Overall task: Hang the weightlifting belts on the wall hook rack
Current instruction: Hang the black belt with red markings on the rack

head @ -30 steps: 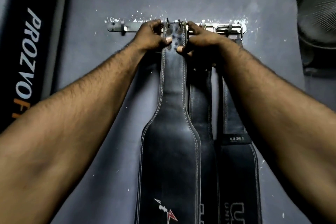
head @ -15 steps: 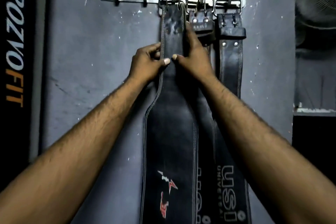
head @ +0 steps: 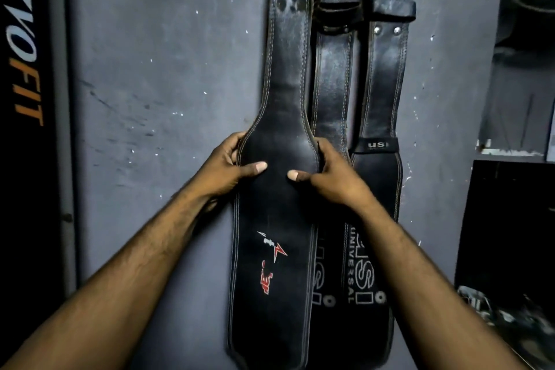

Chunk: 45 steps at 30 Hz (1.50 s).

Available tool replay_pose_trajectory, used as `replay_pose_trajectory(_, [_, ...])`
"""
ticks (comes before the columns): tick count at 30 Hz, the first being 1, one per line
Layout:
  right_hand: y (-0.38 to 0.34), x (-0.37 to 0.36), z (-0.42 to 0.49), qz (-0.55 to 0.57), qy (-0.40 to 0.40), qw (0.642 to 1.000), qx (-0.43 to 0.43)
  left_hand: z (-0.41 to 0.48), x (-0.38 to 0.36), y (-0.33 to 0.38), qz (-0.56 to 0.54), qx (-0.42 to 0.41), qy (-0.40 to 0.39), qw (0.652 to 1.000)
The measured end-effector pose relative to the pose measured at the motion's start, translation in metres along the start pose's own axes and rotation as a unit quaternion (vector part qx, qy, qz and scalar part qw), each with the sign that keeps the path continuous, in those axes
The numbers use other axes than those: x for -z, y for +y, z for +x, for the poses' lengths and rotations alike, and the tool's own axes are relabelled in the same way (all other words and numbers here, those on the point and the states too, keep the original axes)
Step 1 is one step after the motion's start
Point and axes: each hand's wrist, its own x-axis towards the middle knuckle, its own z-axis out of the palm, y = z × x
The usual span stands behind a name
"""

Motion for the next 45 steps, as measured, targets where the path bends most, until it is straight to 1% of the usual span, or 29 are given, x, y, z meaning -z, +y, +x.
replay_pose_trajectory(1, [0.004,-0.001,0.0,0.001,-0.001,1.0,0.002,-0.001,-0.002,-0.002,0.013,-0.004,0.014,1.0])
replay_pose_trajectory(3, [0.009,-0.004,0.001,-0.009,0.026,1.0,0.015,-0.001,-0.008,-0.003,0.038,-0.02,0.05,0.998])
replay_pose_trajectory(6, [0.008,-0.005,-0.001,-0.015,0.039,0.999,0.017,-0.005,-0.011,-0.003,0.036,-0.033,0.062,0.997])
replay_pose_trajectory(8, [0.008,-0.003,-0.008,-0.027,0.012,1.0,0.0,-0.013,-0.008,-0.009,0.031,-0.024,0.043,0.998])
replay_pose_trajectory(10, [0.011,-0.005,-0.021,-0.041,-0.04,0.998,-0.041,-0.03,-0.006,-0.021,0.042,-0.005,0.024,0.999])
replay_pose_trajectory(11, [0.013,-0.009,-0.029,-0.05,-0.056,0.995,-0.063,-0.038,-0.006,-0.028,0.045,-0.001,0.03,0.999])
replay_pose_trajectory(12, [0.017,-0.015,-0.036,-0.056,-0.053,0.994,-0.077,-0.044,-0.007,-0.034,0.047,0.0,0.05,0.998])
replay_pose_trajectory(14, [0.023,-0.027,-0.045,-0.053,-0.004,0.995,-0.083,-0.049,-0.009,-0.042,0.062,-0.015,0.094,0.994])
replay_pose_trajectory(16, [0.026,-0.032,-0.048,-0.055,0.031,0.995,-0.08,-0.049,-0.01,-0.041,0.065,-0.022,0.109,0.992])
replay_pose_trajectory(18, [0.028,-0.031,-0.051,-0.053,0.024,0.996,-0.074,-0.054,-0.009,-0.045,0.057,0.0,0.089,0.994])
replay_pose_trajectory(21, [0.035,-0.037,-0.065,-0.046,-0.04,0.994,-0.094,-0.075,-0.01,-0.068,0.087,0.015,0.061,0.994])
replay_pose_trajectory(22, [0.039,-0.042,-0.07,-0.038,-0.039,0.993,-0.101,-0.08,-0.012,-0.074,0.096,0.017,0.069,0.993])
replay_pose_trajectory(25, [0.049,-0.053,-0.076,-0.02,0.018,0.994,-0.104,-0.081,-0.015,-0.082,0.099,0.02,0.106,0.989])
replay_pose_trajectory(26, [0.051,-0.053,-0.075,-0.018,0.023,0.995,-0.1,-0.08,-0.016,-0.081,0.095,0.024,0.109,0.989])
replay_pose_trajectory(29, [0.052,-0.047,-0.077,-0.024,-0.013,0.995,-0.097,-0.09,-0.018,-0.087,0.074,0.037,0.085,0.993])
replay_pose_trajectory(31, [0.058,-0.049,-0.084,-0.049,-0.058,0.99,-0.117,-0.105,-0.021,-0.098,0.078,0.044,0.066,0.994])
replay_pose_trajectory(32, [0.062,-0.053,-0.088,-0.061,-0.068,0.988,-0.128,-0.111,-0.023,-0.102,0.084,0.047,0.066,0.993])
replay_pose_trajectory(34, [0.069,-0.06,-0.097,-0.058,-0.047,0.987,-0.142,-0.117,-0.028,-0.109,0.089,0.048,0.084,0.991])
replay_pose_trajectory(37, [0.074,-0.062,-0.103,-0.046,-0.004,0.99,-0.135,-0.118,-0.03,-0.108,0.099,0.047,0.104,0.989])
replay_pose_trajectory(39, [0.076,-0.06,-0.106,-0.044,-0.008,0.991,-0.126,-0.123,-0.033,-0.109,0.1,0.044,0.093,0.99])
replay_pose_trajectory(41, [0.08,-0.061,-0.113,-0.058,-0.043,0.989,-0.131,-0.131,-0.035,-0.115,0.114,0.047,0.077,0.989])
replay_pose_trajectory(43, [0.087,-0.067,-0.121,-0.053,-0.07,0.985,-0.149,-0.137,-0.036,-0.122,0.161,0.058,0.064,0.983])
replay_pose_trajectory(45, [0.095,-0.074,-0.128,-0.047,-0.051,0.985,-0.156,-0.141,-0.035,-0.128,0.183,0.065,0.054,0.979])
